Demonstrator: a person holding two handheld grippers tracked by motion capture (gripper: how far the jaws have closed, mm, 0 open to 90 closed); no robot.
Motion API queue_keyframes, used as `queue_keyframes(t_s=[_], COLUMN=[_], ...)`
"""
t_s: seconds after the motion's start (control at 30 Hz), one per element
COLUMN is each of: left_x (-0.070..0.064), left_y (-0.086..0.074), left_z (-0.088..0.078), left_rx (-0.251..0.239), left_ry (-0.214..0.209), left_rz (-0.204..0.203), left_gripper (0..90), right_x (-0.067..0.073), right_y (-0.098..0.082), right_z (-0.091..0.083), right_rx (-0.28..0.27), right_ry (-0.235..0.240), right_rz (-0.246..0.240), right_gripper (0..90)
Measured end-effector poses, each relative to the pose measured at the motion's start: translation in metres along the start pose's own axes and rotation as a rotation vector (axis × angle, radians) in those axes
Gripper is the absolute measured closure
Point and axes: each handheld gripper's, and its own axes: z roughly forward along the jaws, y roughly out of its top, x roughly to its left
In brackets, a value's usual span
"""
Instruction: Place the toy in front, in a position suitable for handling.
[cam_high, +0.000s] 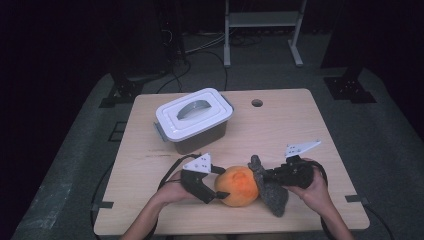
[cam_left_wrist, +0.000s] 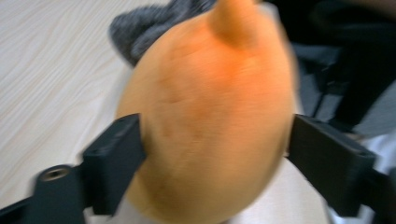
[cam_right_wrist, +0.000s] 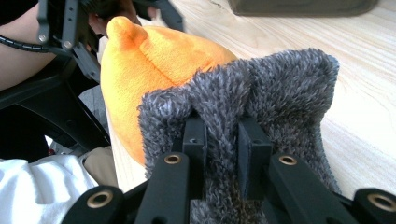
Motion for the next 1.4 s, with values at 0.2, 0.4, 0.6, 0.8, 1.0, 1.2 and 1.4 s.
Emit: queue_keyframes(t_s=[0.2,0.4,0.6,0.8,1.0,1.2,1.4], left_x=[-0.002,-0.009,-0.011,-0.009,-0.008,-0.006,-0.004], left_y=[0.0,0.008,0.007,0.009,0.01,0.009,0.01], left_z=[-0.002,-0.002,-0.002,-0.007,-0.009,-0.012,-0.015], left_rx=[-0.025,-0.026,-0.009,-0.023,-0.026,-0.03,-0.045], left_ry=[-0.007,0.003,0.013,0.032,0.04,0.056,0.064], left_rz=[0.022,0.057,0.072,0.062,0.046,0.039,0.023], left_gripper=[29.6,41.1,41.4,41.5,41.9,42.1,42.7], right_x=[0.002,0.021,0.023,0.008,0.015,0.023,0.01], right_y=[0.003,0.019,0.017,0.006,0.012,0.015,0.006], right_z=[-0.003,-0.014,0.002,0.0,-0.006,0.004,0.006], right_rx=[-0.017,-0.157,-0.099,-0.074,-0.118,-0.092,-0.055], right_ry=[0.004,0.085,0.12,0.085,0.081,0.087,0.052], right_rz=[-0.012,-0.054,-0.058,-0.007,-0.028,-0.056,-0.004], right_gripper=[75.9,76.3,76.3,76.2,76.1,75.7,75.8])
